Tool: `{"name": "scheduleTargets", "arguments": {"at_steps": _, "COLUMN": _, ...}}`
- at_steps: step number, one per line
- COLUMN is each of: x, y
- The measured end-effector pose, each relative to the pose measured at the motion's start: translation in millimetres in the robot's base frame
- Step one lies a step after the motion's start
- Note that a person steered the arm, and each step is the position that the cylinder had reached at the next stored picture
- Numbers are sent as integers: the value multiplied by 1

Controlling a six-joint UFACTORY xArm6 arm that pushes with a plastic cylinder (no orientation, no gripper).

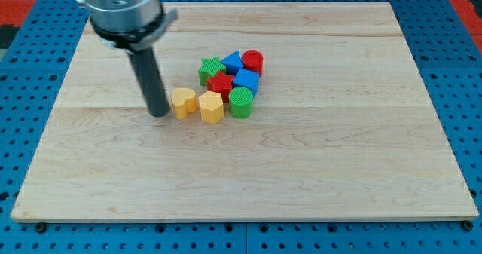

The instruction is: Move the heart into the red star

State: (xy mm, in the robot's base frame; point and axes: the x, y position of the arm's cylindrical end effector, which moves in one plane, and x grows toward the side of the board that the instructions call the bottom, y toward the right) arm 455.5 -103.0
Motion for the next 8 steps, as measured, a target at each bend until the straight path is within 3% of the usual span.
{"name": "scheduleTargets", "arguments": {"at_steps": 1, "x": 0, "y": 50}}
{"name": "scheduleTargets", "arguments": {"at_steps": 4, "x": -4, "y": 55}}
{"name": "scheduleTargets", "arguments": {"at_steps": 8, "x": -52, "y": 55}}
